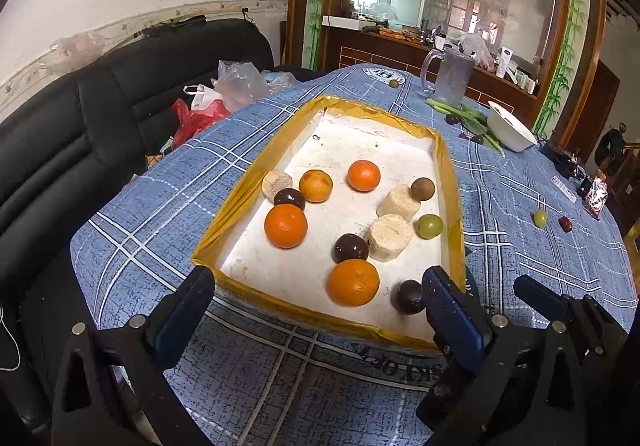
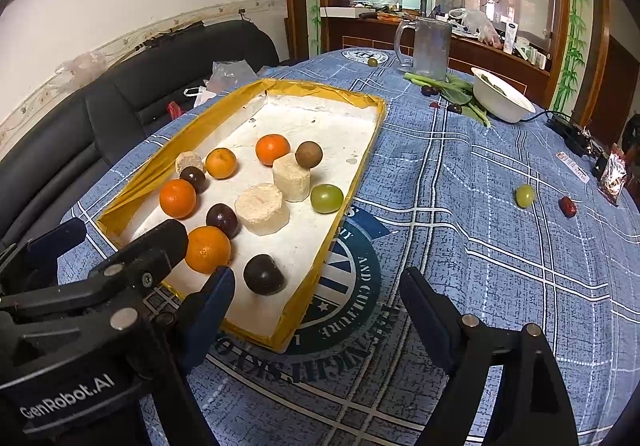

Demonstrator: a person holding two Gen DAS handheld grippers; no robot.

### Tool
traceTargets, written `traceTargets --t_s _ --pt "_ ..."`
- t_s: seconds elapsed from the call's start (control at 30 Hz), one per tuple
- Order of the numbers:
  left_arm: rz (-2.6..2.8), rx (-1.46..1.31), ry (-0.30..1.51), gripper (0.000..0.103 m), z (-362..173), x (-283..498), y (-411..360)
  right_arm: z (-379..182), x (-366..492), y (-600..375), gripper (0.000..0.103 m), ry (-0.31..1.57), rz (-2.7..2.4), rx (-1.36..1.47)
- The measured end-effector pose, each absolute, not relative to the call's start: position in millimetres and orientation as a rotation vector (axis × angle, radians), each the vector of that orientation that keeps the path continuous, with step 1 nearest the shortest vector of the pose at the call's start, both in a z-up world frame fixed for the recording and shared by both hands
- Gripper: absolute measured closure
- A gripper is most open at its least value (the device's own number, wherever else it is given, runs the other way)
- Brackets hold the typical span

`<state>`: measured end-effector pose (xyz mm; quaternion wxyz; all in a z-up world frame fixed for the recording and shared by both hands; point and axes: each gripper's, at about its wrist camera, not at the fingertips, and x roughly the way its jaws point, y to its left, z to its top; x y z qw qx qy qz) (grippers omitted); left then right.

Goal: Organize fruits

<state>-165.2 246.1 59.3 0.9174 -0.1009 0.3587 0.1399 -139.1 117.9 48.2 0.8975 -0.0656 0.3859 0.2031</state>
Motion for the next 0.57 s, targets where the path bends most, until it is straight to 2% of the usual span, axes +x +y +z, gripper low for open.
traceTargets --t_s 0.57 --pt "0.284 -0.202 0.725 0.0 69.9 -172.8 240.9 55.2 -142.9 109.3 0.014 0.787 0.413 -0.116"
